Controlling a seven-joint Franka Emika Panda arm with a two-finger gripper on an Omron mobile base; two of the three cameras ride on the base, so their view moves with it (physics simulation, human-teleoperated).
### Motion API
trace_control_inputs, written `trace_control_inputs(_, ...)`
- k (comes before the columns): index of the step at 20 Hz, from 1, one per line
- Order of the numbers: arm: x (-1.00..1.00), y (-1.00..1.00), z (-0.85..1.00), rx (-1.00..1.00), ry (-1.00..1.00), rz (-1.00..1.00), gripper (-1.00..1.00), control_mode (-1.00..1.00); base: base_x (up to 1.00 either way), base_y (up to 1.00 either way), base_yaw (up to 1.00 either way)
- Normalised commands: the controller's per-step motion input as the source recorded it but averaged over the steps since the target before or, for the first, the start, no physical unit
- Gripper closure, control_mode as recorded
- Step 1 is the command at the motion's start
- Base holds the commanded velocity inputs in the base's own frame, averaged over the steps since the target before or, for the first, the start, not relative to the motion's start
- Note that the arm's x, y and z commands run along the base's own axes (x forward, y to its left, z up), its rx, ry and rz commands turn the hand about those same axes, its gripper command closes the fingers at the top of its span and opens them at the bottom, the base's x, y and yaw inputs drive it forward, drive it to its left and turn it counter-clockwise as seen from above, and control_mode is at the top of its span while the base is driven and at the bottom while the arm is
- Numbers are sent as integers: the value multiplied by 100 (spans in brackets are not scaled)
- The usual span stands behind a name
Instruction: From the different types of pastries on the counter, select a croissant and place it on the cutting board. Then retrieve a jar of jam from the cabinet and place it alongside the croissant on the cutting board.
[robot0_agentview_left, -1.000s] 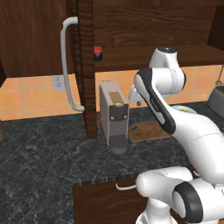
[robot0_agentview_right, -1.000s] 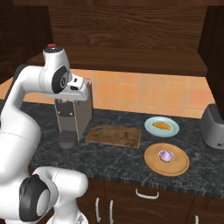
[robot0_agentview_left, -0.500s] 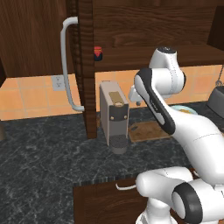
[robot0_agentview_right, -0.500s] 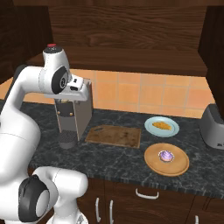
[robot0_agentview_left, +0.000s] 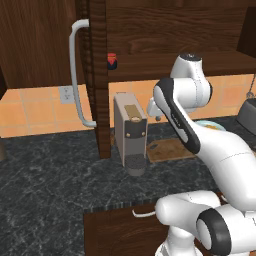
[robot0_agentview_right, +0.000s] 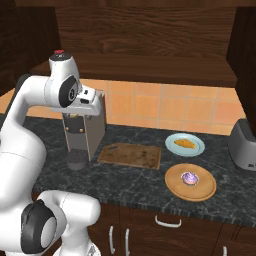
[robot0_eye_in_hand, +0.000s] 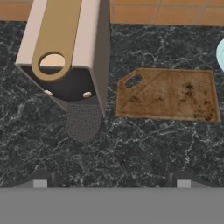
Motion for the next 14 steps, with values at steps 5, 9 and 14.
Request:
trace_control_inputs(5, -3, 0, 1, 0, 0, 0, -100, -100, 0, 0, 0)
trace_control_inputs(9, -8, 0, 19, 0, 0, 0, -100, -100, 0, 0, 0)
trace_control_inputs(14, 0, 0, 40, 1, -2, 0, -100, -100, 0, 0, 0)
